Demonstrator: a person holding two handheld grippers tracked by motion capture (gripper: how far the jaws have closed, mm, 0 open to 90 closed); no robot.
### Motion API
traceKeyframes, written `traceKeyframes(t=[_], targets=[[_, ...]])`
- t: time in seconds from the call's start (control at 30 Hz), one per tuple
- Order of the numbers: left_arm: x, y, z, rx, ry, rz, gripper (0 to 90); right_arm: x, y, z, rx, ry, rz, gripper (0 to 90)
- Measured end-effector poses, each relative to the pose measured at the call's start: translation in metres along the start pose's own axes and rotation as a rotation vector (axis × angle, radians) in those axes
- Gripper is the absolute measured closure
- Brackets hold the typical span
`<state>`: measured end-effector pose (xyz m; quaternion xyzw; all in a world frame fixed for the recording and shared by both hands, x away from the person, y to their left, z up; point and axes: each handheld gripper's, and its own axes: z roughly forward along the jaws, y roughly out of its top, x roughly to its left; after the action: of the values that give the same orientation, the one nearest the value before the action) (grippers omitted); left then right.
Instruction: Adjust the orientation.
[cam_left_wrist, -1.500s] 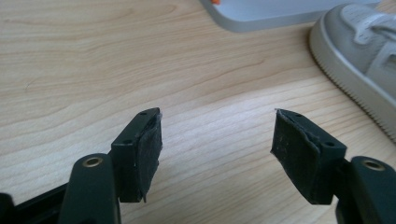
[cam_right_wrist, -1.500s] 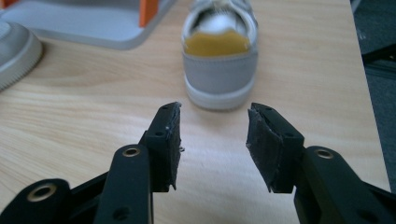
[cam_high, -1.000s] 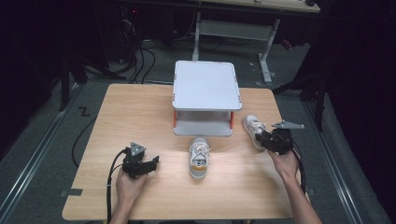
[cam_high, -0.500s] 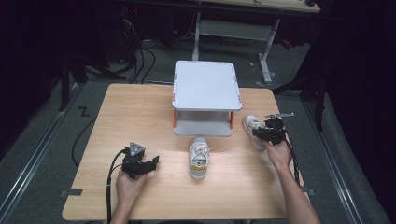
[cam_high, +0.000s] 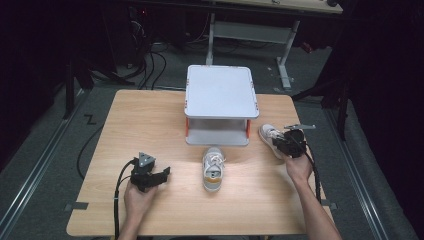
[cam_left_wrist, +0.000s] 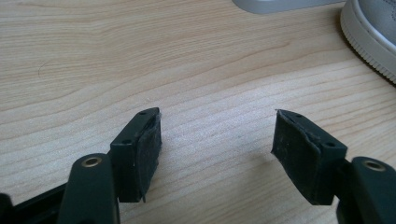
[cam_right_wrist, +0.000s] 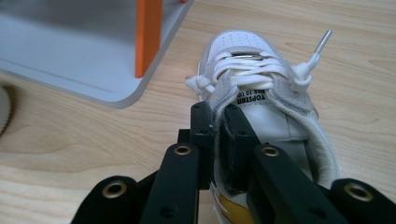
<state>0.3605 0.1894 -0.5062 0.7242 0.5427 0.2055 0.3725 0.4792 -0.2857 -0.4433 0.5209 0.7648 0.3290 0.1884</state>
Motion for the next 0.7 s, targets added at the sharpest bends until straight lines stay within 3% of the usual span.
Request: traceKeyframes(t=[0.27,0.43,0.63,0.7], targets=[[0.000,0.000,0.000,0.000,-0.002,-0.003,32.8,0.011,-0.010,-0.027,-0.024,0.019,-0.024,85.1],[0.000,0.000,0.000,0.000,-0.003,-0.003,32.9,0.026,-0.021,-0.045,-0.026,0.044,-0.053,85.1],[0.001,0.000,0.000,-0.002,-0.006,-0.007,32.8,0.056,-0.033,-0.058,-0.013,0.065,-0.113,85.1],[0.001,0.000,0.000,-0.003,-0.006,-0.008,32.8,0.074,-0.036,-0.058,-0.001,0.092,-0.145,85.0]])
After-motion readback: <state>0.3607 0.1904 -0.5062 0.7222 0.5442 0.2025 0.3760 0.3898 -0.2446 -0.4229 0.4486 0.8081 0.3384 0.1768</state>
